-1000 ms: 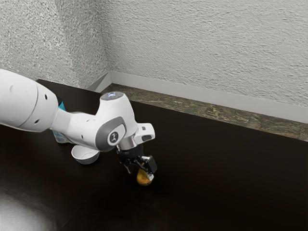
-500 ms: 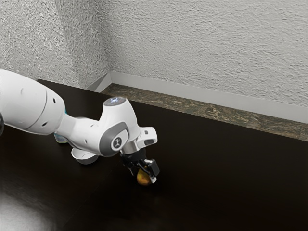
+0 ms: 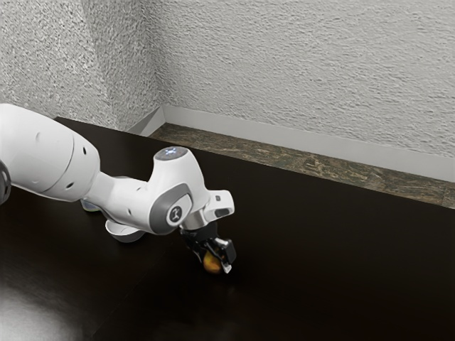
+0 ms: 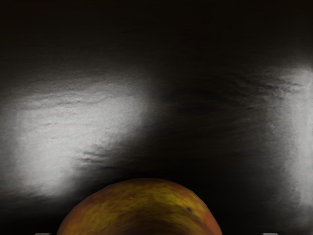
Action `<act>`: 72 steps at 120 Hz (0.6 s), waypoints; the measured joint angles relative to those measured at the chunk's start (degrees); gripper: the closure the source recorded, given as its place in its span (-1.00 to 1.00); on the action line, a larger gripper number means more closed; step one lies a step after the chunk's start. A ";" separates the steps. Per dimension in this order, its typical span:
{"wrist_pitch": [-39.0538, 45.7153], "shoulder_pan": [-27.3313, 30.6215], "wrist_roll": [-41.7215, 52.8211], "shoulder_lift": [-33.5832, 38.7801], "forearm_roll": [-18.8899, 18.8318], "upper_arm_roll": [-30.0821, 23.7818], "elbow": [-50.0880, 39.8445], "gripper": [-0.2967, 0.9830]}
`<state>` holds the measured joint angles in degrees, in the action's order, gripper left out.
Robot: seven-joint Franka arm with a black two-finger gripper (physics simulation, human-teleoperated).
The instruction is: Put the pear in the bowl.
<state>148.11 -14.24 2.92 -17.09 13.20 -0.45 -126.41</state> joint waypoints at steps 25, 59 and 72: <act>0.28 0.00 -0.03 0.00 -0.39 -0.07 0.00 -0.01; 0.61 -0.02 -1.14 0.10 -1.24 -0.04 -0.01 0.16; 0.74 -0.03 -1.81 0.20 -1.58 -0.03 -0.01 0.22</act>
<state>148.84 -14.27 1.11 -16.89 11.63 -0.47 -126.42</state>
